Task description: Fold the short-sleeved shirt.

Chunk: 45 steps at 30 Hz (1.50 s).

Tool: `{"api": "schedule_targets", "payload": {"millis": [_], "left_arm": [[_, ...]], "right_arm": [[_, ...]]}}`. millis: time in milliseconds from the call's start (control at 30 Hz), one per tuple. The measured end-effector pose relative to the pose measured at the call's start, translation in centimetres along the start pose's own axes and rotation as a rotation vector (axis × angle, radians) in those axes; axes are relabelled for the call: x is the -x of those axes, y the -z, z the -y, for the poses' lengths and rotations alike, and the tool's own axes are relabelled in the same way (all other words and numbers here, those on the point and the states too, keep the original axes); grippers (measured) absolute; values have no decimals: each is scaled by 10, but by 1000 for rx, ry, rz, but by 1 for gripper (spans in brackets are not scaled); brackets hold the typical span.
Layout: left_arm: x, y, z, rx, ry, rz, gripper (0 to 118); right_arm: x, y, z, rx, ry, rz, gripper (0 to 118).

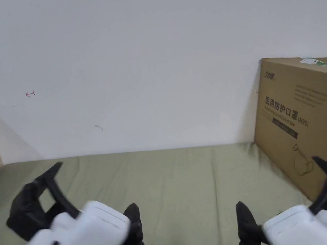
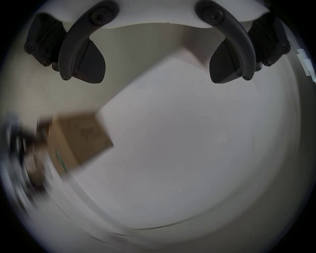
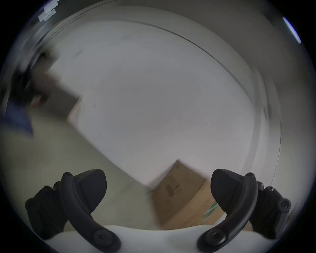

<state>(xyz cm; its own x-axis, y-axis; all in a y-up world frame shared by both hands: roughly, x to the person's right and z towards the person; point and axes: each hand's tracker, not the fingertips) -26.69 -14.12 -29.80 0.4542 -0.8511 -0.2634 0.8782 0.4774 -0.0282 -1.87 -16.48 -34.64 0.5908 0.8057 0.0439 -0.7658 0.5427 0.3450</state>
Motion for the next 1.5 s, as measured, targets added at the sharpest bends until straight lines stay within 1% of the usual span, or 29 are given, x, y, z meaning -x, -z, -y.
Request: {"api": "schedule_targets", "payload": {"millis": [67,100,133,167,200,233,333,433,467,500,567,667,733,767,800,833,867,933,967,1000,1033,1100,1200,1267,1300,1333,1400,1467,1500], "left_arm": [[-19,-1,0,-1,437,-14,118],[-28,-2,2,-12,612,-12,118],[-34,-2,6,-22,723,-21,118],[-38,-3,10,-38,786,-51,118],[-39,-3,12,-58,750,-58,118],[-36,-4,14,-55,686,-40,118],[-25,-7,9,-49,484,-31,118],[-9,-5,7,-53,369,-89,118],[-2,-5,7,-48,313,-102,118],[7,-4,3,-38,231,-110,118],[27,-3,3,1,-21,-119,118],[55,-2,13,41,-533,-83,118],[65,1,33,38,-867,-51,118],[67,6,43,60,-1001,-52,118],[67,9,52,87,-1093,-70,118],[69,12,61,95,-1182,-73,118],[69,13,69,92,-1261,-66,118],[65,14,80,98,-1475,-45,118],[64,15,86,92,-1594,-2,118],[63,17,90,95,-1694,75,118],[61,18,93,110,-1787,144,118],[52,18,85,201,-1897,219,118],[37,21,80,281,-1970,354,118],[29,20,75,252,-1909,386,118],[30,20,70,262,-1789,407,118],[32,18,62,272,-1673,385,118],[31,11,46,260,-1438,241,118],[32,10,42,219,-1293,191,118],[32,9,39,217,-1278,218,118]], "right_arm": [[19,-3,3,-15,-365,-19,118],[31,-4,7,-22,-543,-16,118],[40,-4,14,-22,-706,-14,118],[43,-5,16,-44,-786,-25,118],[47,-4,22,-55,-826,-33,118],[50,-6,19,-43,-776,-56,118],[37,-2,23,22,-478,-157,118],[18,0,3,34,-271,-89,118],[8,2,3,55,-170,-81,118],[0,5,-6,78,-38,-72,118],[-18,14,13,130,306,-53,118],[-48,20,33,147,815,-22,118],[-63,21,51,142,1166,-75,118],[-70,22,60,141,1313,-99,118],[-74,22,67,132,1388,-107,118],[-76,18,66,112,1402,-100,118],[-77,16,67,97,1386,-81,118],[-79,12,62,94,1221,-14,118],[-75,10,55,95,1159,4,118],[-75,11,53,93,1130,6,118],[-75,12,52,96,1118,-6,118],[-73,13,50,95,1138,-26,118],[-67,13,48,82,1185,-44,118],[-63,12,49,93,1189,-54,118],[-60,11,49,100,1179,-57,118],[-58,10,48,109,1157,-58,118],[-55,8,47,132,1099,-56,118],[-51,7,45,135,1056,-52,118],[-50,7,45,144,1036,-49,118]]}}
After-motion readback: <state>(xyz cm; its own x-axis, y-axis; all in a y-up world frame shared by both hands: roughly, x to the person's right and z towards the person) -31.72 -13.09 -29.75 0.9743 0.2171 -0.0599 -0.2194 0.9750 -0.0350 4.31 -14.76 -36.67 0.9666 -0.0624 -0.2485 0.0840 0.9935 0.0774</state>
